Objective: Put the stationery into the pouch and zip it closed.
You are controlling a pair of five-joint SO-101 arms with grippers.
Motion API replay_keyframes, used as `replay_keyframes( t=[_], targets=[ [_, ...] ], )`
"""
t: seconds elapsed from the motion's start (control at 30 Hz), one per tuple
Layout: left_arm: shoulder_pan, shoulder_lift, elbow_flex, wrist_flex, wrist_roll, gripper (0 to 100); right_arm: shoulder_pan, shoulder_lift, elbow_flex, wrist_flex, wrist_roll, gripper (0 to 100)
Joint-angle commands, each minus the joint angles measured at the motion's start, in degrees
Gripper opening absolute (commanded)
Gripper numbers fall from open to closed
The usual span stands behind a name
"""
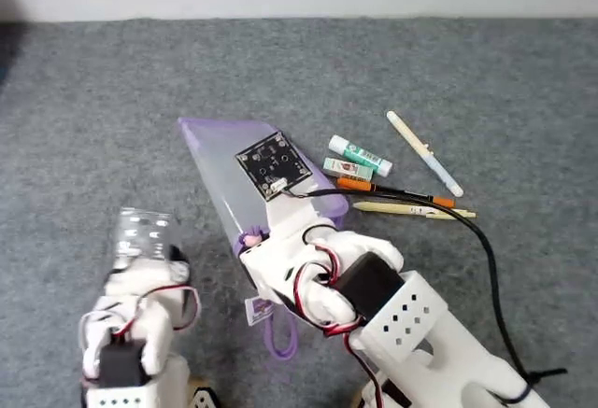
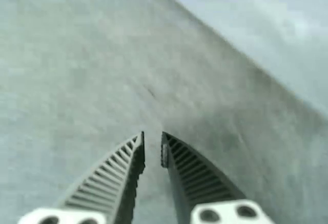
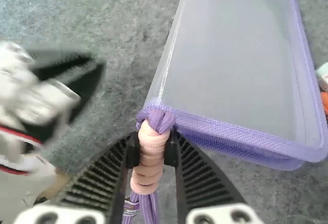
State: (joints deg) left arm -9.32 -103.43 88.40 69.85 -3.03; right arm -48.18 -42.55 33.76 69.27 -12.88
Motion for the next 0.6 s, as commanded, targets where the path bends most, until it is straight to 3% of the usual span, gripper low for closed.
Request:
replay_keyframes(
  t=[0.0,0.1,0.3,0.43,0.57],
  targets=[
    [-3.3,-0.5,-10.9,-1.5,4.3,6,1.0,-1.4,-3.9,-1.7,1.3,0.8],
    [0.3,-0.4,-18.9,0.8,7.1,6,1.0,-1.2,-6.2,-3.2,1.3,0.8],
    [15.2,-0.4,-29.1,8.1,15.0,12,1.0,1.9,-11.2,-2.8,1.2,0.8],
    [16.1,-0.3,-28.8,10.4,17.3,21,0.7,3.5,-13.6,-2.8,1.3,0.8],
    [16.4,-0.3,-27.9,10.4,17.2,22,0.7,3.6,-14.1,-0.9,1.4,0.8]
  ],
)
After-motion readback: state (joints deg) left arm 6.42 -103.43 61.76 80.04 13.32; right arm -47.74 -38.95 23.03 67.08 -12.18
